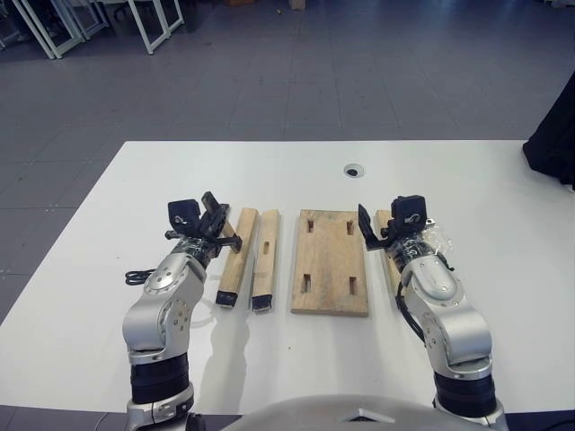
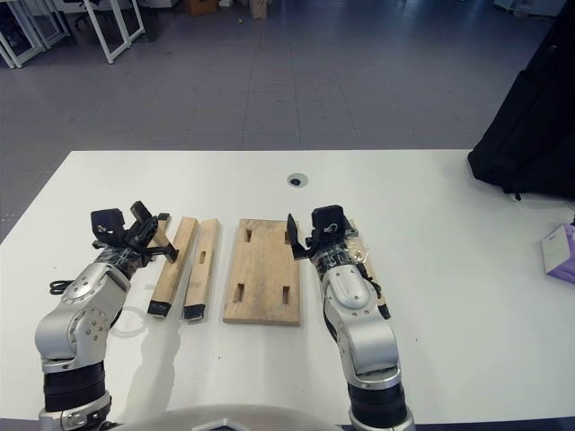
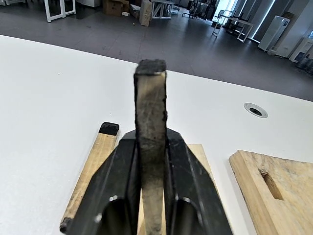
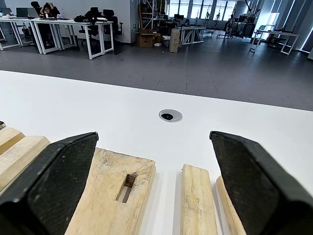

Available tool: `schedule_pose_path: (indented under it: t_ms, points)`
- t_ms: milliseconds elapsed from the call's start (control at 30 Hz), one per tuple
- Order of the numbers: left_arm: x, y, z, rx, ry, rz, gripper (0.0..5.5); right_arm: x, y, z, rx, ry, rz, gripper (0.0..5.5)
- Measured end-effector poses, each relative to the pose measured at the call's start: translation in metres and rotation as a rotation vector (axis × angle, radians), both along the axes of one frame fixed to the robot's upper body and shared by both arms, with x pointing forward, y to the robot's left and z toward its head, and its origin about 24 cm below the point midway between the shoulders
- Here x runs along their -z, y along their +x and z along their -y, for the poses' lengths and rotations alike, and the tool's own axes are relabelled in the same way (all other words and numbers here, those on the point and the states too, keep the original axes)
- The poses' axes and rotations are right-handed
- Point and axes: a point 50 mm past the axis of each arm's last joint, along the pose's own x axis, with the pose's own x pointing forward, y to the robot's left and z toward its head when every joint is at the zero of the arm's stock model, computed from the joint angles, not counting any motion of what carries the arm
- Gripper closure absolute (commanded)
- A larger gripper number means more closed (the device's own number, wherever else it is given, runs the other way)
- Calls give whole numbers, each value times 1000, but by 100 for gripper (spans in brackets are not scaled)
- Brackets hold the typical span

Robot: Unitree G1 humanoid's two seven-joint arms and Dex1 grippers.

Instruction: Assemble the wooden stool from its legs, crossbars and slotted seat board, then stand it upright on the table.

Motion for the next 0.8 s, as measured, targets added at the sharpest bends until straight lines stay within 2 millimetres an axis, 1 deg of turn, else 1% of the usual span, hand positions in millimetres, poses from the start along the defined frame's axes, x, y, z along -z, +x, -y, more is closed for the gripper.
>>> schedule_pose_path:
  t_ms: [200, 467, 533, 667, 733, 800]
  points:
    - [-2, 7, 2, 3, -3, 9, 508, 1, 0, 0, -3, -3, -8, 130]
    - [0, 7, -1, -8, 21, -4, 508, 1, 0, -1, -5, -5, -8, 130]
    - [0, 7, -1, -9, 60, 7, 508, 1, 0, 0, -5, -6, -8, 130]
    - [10, 2, 5, 10, 146, 36, 508, 1, 0, 0, -5, -7, -9, 130]
    - [15, -3, 7, 14, 161, 64, 508, 0, -1, 0, -5, -8, -7, 130]
    - [24, -10, 7, 5, 155, 79, 508, -2, -1, 0, -5, -7, -1, 130]
